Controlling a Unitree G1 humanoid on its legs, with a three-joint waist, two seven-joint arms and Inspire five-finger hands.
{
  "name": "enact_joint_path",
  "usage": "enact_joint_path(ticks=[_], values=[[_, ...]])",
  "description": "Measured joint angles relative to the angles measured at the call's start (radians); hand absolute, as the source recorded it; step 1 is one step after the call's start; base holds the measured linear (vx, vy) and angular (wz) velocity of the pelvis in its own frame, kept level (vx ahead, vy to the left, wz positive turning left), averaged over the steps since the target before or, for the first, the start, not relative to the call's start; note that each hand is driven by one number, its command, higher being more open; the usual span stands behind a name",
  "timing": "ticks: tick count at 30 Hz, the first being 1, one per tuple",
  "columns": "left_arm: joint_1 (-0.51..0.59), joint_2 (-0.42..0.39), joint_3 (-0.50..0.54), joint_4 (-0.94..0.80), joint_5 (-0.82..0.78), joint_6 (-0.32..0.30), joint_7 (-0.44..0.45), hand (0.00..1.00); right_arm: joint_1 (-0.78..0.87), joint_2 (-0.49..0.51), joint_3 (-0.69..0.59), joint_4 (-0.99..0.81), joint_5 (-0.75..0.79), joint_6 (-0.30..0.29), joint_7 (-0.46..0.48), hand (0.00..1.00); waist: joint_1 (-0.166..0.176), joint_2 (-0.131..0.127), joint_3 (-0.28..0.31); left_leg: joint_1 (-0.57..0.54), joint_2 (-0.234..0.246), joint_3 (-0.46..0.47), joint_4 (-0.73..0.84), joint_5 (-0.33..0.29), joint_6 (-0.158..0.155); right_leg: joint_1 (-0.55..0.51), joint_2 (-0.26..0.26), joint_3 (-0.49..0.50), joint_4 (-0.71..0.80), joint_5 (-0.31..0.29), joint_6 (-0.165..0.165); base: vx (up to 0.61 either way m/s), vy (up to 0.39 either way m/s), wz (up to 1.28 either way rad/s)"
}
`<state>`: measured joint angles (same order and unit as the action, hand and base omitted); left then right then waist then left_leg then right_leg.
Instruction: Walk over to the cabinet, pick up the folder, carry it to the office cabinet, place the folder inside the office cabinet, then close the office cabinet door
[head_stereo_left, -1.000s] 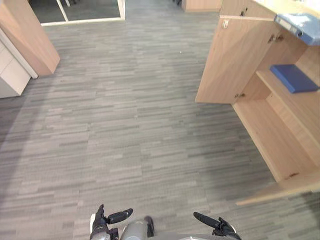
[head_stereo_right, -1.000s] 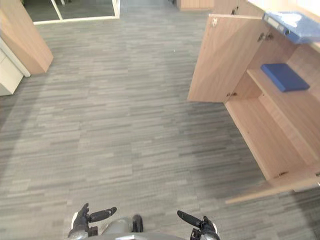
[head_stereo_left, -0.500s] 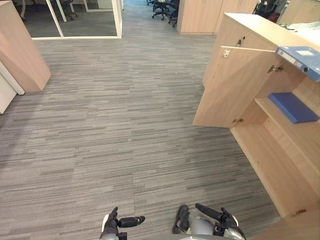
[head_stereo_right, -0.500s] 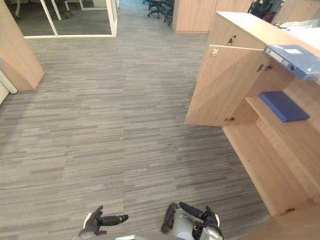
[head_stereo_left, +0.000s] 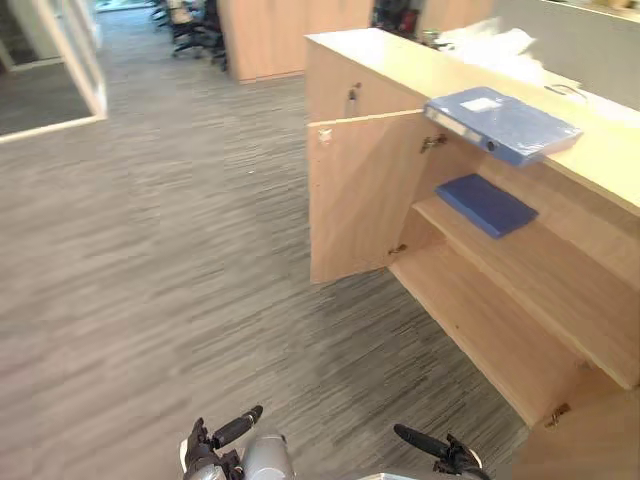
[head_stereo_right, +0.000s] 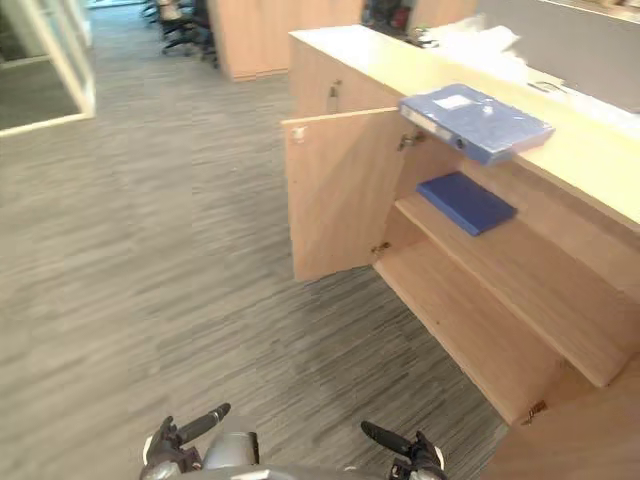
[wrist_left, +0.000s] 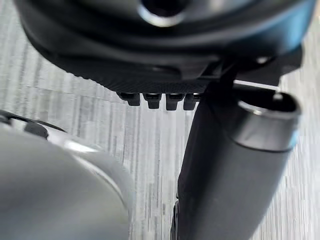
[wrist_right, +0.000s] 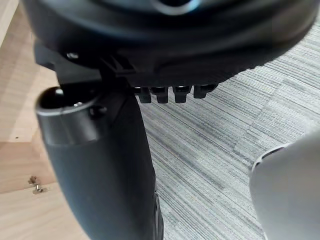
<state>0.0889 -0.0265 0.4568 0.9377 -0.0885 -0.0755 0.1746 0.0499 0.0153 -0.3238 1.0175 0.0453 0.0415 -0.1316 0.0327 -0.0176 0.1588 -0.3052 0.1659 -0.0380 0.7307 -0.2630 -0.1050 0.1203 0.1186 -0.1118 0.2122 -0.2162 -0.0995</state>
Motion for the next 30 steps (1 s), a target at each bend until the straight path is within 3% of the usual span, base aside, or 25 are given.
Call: enact_joint_path(ticks=[3, 4, 5, 6, 8, 9, 10, 11, 13, 15, 17, 20, 21, 22, 24, 26, 29, 30], values=[[-0.007, -0.018, 0.001, 0.01, -0.01, -0.002, 0.009, 1.0, -0.008, -0.006, 0.023, 0.0, 0.001, -0.004, -0.007, 1.0, 0.014, 0.019, -0.013, 0.011, -0.061, -0.227, -0.226, 0.023, 0.007, 0.022, -0.002, 0.107, 0.026, -0.037, 0.06, 0.38, 0.277, -1.32], [-0.008, -0.021, 0.001, 0.017, -0.014, -0.002, 0.009, 1.0, -0.006, -0.007, 0.023, -0.003, 0.0, -0.004, -0.007, 1.0, 0.013, 0.024, -0.019, 0.02, -0.061, -0.239, -0.251, 0.042, 0.009, 0.018, -0.003, 0.129, 0.041, -0.051, 0.079, 0.41, 0.358, -1.2], [-0.009, -0.026, 0.001, 0.028, -0.022, -0.002, 0.008, 1.0, -0.002, -0.007, 0.023, -0.003, 0.0, -0.007, -0.006, 1.0, 0.018, 0.026, -0.03, 0.031, -0.059, -0.223, -0.246, 0.091, -0.028, 0.005, -0.011, 0.157, 0.079, -0.08, 0.105, 0.4, 0.379, -1.34], [-0.017, -0.006, 0.007, 0.042, -0.017, -0.002, 0.007, 1.0, -0.001, 0.018, 0.021, -0.006, 0.0, -0.009, -0.006, 1.0, 0.022, -0.007, -0.043, 0.049, -0.067, -0.139, -0.232, 0.058, -0.005, -0.034, -0.055, 0.183, 0.163, -0.12, 0.127, 0.39, 0.369, -1.64], [-0.028, 0.009, 0.042, 0.072, -0.014, 0.003, 0.005, 1.0, -0.013, 0.05, 0.02, -0.023, 0.0, -0.01, -0.001, 1.0, 0.028, -0.038, -0.054, 0.115, -0.072, 0.006, -0.22, 0.015, 0.039, -0.138, -0.122, 0.181, 0.407, -0.123, 0.143, 0.35, 0.357, -1.76], [-0.029, 0.013, 0.04, 0.077, -0.011, 0.003, 0.005, 1.0, -0.015, 0.052, 0.03, -0.021, 0.001, -0.009, 0.002, 1.0, 0.029, -0.042, -0.051, 0.14, -0.078, 0.039, -0.219, 0.006, 0.053, -0.171, -0.145, 0.169, 0.49, -0.11, 0.134, 0.32, 0.353, -1.62], [-0.033, 0.015, 0.031, 0.089, -0.008, 0.004, 0.003, 1.0, -0.027, 0.051, 0.026, -0.024, -0.001, -0.008, 0.006, 1.0, 0.028, -0.04, -0.047, 0.193, -0.089, 0.101, -0.226, -0.014, 0.082, -0.243, -0.209, 0.108, 0.663, -0.053, 0.094, 0.22, 0.26, -1.24], [-0.036, 0.014, 0.019, 0.092, -0.004, 0.011, 0.001, 1.0, -0.034, 0.05, 0.007, -0.029, -0.006, -0.014, 0.002, 1.0, 0.019, -0.032, -0.042, 0.244, -0.098, 0.139, -0.237, -0.028, 0.103, -0.285, -0.284, 0.021, 0.783, -0.038, 0.077, 0.2, 0.238, -1.01], [-0.043, 0.021, -0.005, 0.095, 0.022, 0.013, 0.0, 1.0, -0.032, 0.046, -0.021, -0.033, -0.006, -0.027, -0.002, 1.0, 0.006, -0.027, -0.042, 0.307, -0.098, 0.168, -0.282, -0.035, 0.113, -0.299, -0.371, -0.109, 0.834, -0.039, 0.077, 0.15, 0.166, -0.41], [-0.055, 0.034, -0.022, 0.096, 0.041, 0.013, -0.004, 1.0, -0.034, 0.045, -0.055, -0.026, -0.008, -0.032, 0.0, 1.0, 0.005, -0.028, -0.041, 0.355, -0.066, 0.2, -0.317, -0.061, 0.092, -0.319, -0.402, -0.204, 0.753, -0.046, 0.095, 0.18, 0.065, -0.49], [-0.043, 0.044, -0.03, 0.116, 0.046, 0.017, -0.003, 1.0, -0.037, 0.043, -0.072, -0.018, -0.008, -0.033, 0.003, 1.0, 0.0, -0.026, -0.041, 0.391, -0.041, 0.234, -0.34, -0.063, 0.082, -0.318, -0.4, -0.247, 0.641, -0.058, 0.119, 0.2, -0.075, -0.63], [-0.029, 0.049, -0.059, 0.125, 0.053, 0.024, 0.005, 1.0, -0.037, 0.039, -0.1, -0.019, -0.009, -0.034, 0.006, 1.0, -0.014, -0.017, -0.034, 0.455, 0.012, 0.287, -0.395, -0.072, 0.027, -0.332, -0.394, -0.328, 0.402, -0.031, 0.15, 0.23, -0.214, -0.54], [-0.026, 0.05, -0.072, 0.129, 0.052, 0.024, 0.006, 1.0, -0.035, 0.032, -0.118, -0.009, -0.018, -0.032, 0.01, 1.0, -0.02, -0.008, -0.029, 0.491, 0.036, 0.301, -0.42, -0.077, -0.005, -0.32, -0.378, -0.347, 0.367, 0.018, 0.12, 0.3, -0.319, -0.46], [-0.026, 0.052, -0.085, 0.134, 0.052, 0.024, 0.006, 1.0, -0.037, 0.029, -0.133, 0.002, -0.024, -0.024, 0.014, 1.0, -0.025, 0.001, -0.025, 0.511, 0.047, 0.297, -0.44, -0.077, -0.006, -0.309, -0.357, -0.352, 0.365, 0.009, 0.11, 0.36, -0.33, -0.32], [-0.033, 0.023, -0.119, 0.132, 0.054, 0.021, -0.006, 1.0, -0.038, -0.005, -0.195, 0.037, -0.033, -0.008, 0.011, 1.0, -0.031, 0.025, -0.015, 0.57, 0.054, 0.274, -0.532, -0.03, -0.007, -0.319, -0.327, -0.349, 0.41, -0.055, 0.084, 0.41, -0.313, -0.28], [-0.035, 0.013, -0.118, 0.13, 0.053, 0.021, -0.006, 1.0, -0.037, -0.014, -0.215, 0.038, -0.034, 0.001, 0.01, 1.0, -0.046, 0.029, -0.011, 0.58, 0.063, 0.248, -0.533, 0.001, -0.005, -0.319, -0.312, -0.345, 0.433, -0.102, 0.077, 0.42, -0.346, -0.2], [-0.023, 0.003, -0.1, 0.104, 0.047, 0.02, -0.001, 1.0, -0.009, -0.021, -0.212, 0.037, -0.014, 0.005, 0.007, 1.0, -0.05, 0.04, -0.018, 0.468, 0.134, 0.156, -0.248, 0.012, 0.013, -0.236, -0.236, -0.366, 0.355, -0.129, 0.074, 0.38, -0.316, -0.02], [-0.017, -0.003, -0.07, 0.073, 0.021, 0.02, -0.001, 1.0, 0.004, -0.024, -0.197, 0.035, -0.003, 0.004, 0.0, 1.0, -0.044, 0.039, -0.016, 0.334, 0.167, 0.073, 0.05, 0.071, 0.019, -0.181, -0.191, -0.37, 0.3, -0.128, 0.065, 0.32, -0.204, -0.09]])
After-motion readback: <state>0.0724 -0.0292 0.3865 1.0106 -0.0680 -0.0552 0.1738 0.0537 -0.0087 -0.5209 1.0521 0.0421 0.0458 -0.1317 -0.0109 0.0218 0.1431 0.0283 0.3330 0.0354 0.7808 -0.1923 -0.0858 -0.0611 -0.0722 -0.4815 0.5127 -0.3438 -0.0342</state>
